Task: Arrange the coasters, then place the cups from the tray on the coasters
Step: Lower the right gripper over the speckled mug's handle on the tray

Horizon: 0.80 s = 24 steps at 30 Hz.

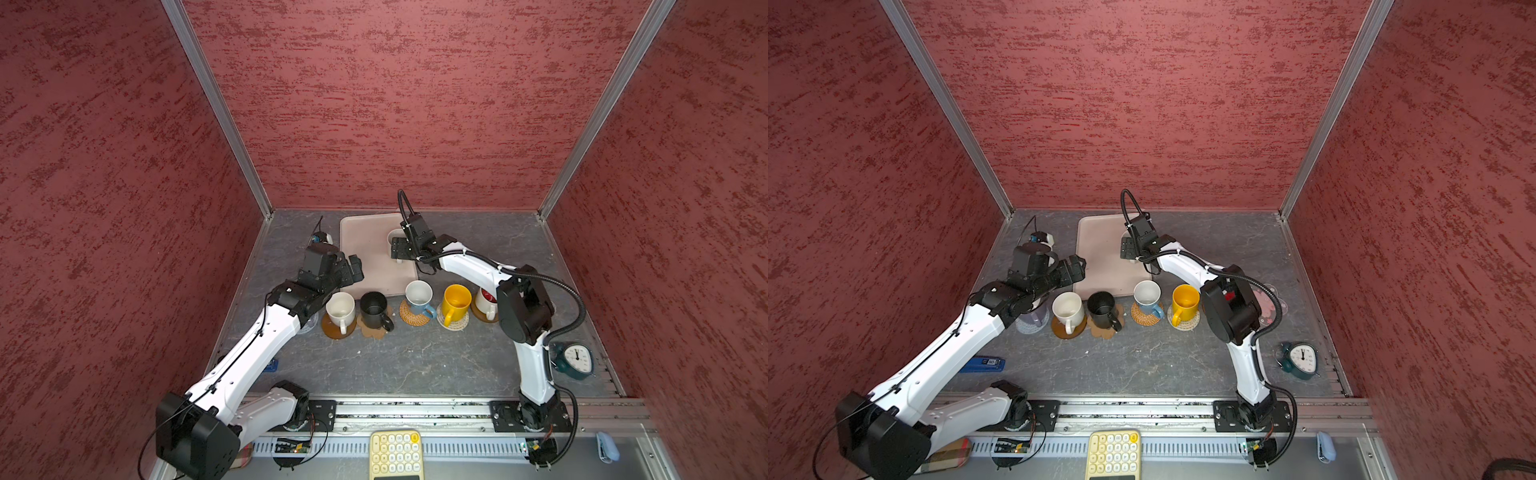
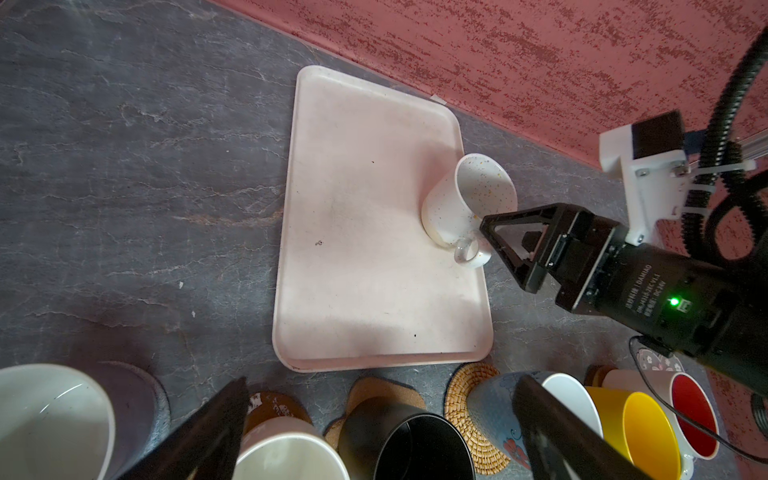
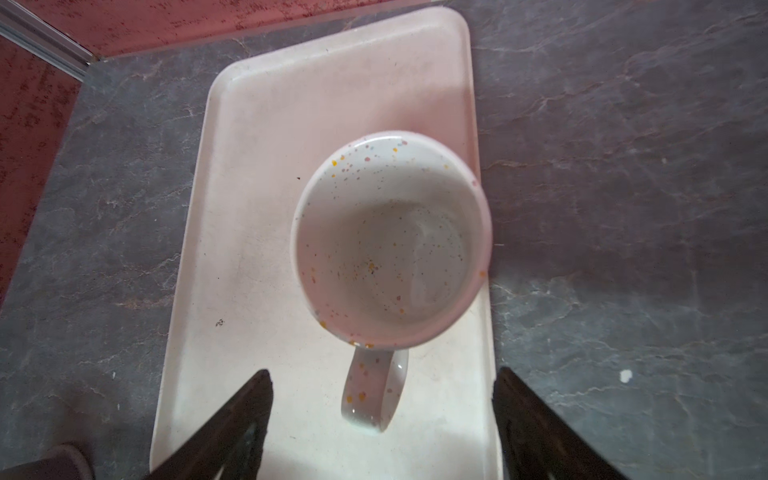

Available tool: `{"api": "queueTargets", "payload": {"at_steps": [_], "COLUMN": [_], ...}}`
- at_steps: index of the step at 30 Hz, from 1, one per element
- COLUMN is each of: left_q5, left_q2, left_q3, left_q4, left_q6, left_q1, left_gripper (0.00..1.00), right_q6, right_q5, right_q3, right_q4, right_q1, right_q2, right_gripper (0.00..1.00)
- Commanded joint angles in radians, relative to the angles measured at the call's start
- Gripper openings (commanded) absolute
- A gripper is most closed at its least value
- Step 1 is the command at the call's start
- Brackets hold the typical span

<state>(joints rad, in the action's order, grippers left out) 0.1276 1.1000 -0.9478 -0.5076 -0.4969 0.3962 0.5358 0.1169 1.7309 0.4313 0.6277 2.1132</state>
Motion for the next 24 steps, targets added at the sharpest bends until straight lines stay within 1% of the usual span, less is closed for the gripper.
{"api": "queueTargets", "payload": {"at_steps": [1, 8, 12, 15, 17, 20, 24], "left_q5": [-0.026, -0.065, -0.069, -0.076, -0.081, -0.087, -0.097], "left_q2": [0.008, 0.011, -0.001, -0.012, -0.007, -0.007, -0.01], "left_q3": [0.003, 0.015, 0.015, 0.027, 0.027, 0.029, 0.038], "left_q4": [0.023, 0.052, 0.047, 0.061, 0.061, 0.07, 0.077], "left_q6": [-0.003, 0.004, 0.003, 0.003, 0.005, 0.006, 0.003], "left_q1": [-0.007, -0.017, -0.029, -0.034, -0.035, -0.038, -0.045], "left_gripper": [1.0, 1.0, 1.0, 1.0, 1.0, 1.0, 1.0], "right_q6": [0.014, 0.009, -0.003, -0.013, -0.025, -0.053, -0.082], "right_q5": [0.003, 0.016, 0.034, 0.05, 0.058, 0.054, 0.073], "right_q3": [0.063, 0.147, 0.183, 0.199, 0.2, 0.199, 0.193], "right_q4": [0.049, 0.084, 0.111, 0.127, 0.133, 0.141, 0.161], "right_q1": [0.007, 0.007, 0.007, 0.007, 0.007, 0.007, 0.007], "right_q2": [0.04, 0.115, 0.147, 0.16, 0.162, 0.162, 0.157], "right_gripper": [0.82, 0.8, 0.79, 0.77, 0.73, 0.63, 0.54]}}
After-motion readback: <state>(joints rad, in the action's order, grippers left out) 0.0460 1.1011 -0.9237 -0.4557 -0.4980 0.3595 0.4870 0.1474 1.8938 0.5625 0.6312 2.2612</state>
